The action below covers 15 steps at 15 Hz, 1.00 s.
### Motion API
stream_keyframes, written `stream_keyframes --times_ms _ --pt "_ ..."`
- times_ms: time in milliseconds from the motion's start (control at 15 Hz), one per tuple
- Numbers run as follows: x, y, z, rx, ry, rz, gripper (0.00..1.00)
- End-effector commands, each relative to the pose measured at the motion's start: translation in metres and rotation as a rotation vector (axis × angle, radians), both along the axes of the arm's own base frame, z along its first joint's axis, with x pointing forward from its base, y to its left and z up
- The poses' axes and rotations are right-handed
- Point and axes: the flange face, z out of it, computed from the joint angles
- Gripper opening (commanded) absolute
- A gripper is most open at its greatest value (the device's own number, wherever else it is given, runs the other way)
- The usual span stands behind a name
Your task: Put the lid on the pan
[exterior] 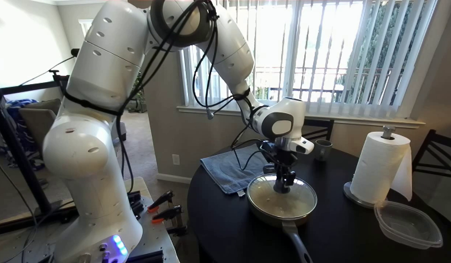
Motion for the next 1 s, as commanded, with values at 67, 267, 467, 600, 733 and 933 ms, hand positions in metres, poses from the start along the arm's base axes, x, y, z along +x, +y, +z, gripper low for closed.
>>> stream_keyframes --times_ms 67,267,467,600,733,933 --pt "0.001 0.01 0.007 0.051 -0.031 0.007 0.99" --pt "-0.005 0.015 0.017 0.087 -0.037 0.018 1.0" --pt "-0.011 0.017 0.029 0.078 -0.025 0.035 1.0" --pt "-0.015 0.019 0.04 0.072 -0.024 0.037 1.0" --pt "0.001 0.016 0.027 0.058 -0.036 0.015 1.0" --pt "0.001 0.015 0.024 0.057 -0.032 0.014 1.0"
